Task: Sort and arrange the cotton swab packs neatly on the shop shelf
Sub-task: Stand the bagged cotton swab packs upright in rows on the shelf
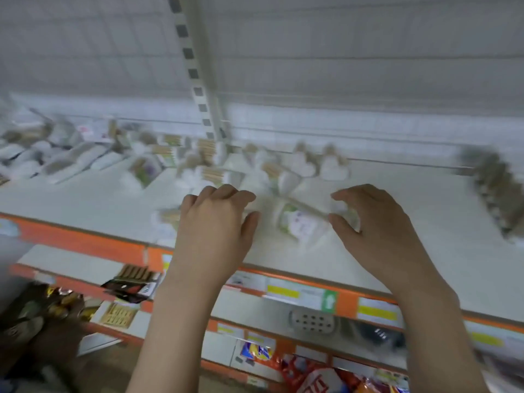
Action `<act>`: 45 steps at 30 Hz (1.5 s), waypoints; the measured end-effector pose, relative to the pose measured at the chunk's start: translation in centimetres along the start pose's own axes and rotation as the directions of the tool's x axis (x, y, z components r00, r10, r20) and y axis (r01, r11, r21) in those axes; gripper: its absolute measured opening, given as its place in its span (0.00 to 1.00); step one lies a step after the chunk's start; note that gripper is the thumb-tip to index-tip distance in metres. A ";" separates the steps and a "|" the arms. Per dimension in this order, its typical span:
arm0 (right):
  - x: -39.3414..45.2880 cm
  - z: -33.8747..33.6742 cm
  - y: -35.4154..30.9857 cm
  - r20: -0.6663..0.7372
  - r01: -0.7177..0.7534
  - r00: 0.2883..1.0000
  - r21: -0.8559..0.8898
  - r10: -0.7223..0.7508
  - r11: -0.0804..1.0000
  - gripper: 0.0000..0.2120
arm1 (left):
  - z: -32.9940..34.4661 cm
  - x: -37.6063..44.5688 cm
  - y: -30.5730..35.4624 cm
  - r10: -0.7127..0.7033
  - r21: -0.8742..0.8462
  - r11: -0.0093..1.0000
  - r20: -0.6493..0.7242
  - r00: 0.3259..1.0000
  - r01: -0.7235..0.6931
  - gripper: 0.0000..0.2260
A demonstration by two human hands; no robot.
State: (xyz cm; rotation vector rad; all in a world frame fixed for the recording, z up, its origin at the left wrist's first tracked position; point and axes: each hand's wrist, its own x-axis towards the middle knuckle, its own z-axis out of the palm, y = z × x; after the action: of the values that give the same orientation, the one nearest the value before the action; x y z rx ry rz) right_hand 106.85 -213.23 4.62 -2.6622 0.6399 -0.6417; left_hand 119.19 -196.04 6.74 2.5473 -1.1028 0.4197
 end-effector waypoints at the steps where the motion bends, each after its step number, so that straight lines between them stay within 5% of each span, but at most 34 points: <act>1: 0.4 1.0 -2.0 0.003 0.011 1.000 0.010 -0.011 1.000 0.14 | -0.6 -0.3 -2.1 -0.016 0.000 1.000 -0.002 1.000 0.016 0.11; 9: 2.1 6.5 -12.6 0.084 0.068 0.994 0.028 -0.070 0.997 0.14 | -2.7 -1.6 -13.3 -0.084 -0.066 0.994 -0.005 0.996 0.084 0.11; 29: 10.1 14.3 -21.7 0.141 0.214 0.964 0.086 -0.224 0.973 0.15 | -3.7 -0.4 -25.6 -0.211 0.024 0.977 0.034 0.977 0.210 0.16; 45: 13.7 25.6 -41.5 0.213 0.238 0.946 0.049 -0.243 0.970 0.17 | -9.1 -2.3 -49.4 -0.335 -0.027 0.941 0.053 0.941 0.337 0.15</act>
State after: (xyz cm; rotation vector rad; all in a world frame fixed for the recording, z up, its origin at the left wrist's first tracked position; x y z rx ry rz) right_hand 144.79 -179.65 4.68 -2.7611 0.2477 -0.4050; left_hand 153.12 -159.01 4.97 2.6553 -0.6596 0.2481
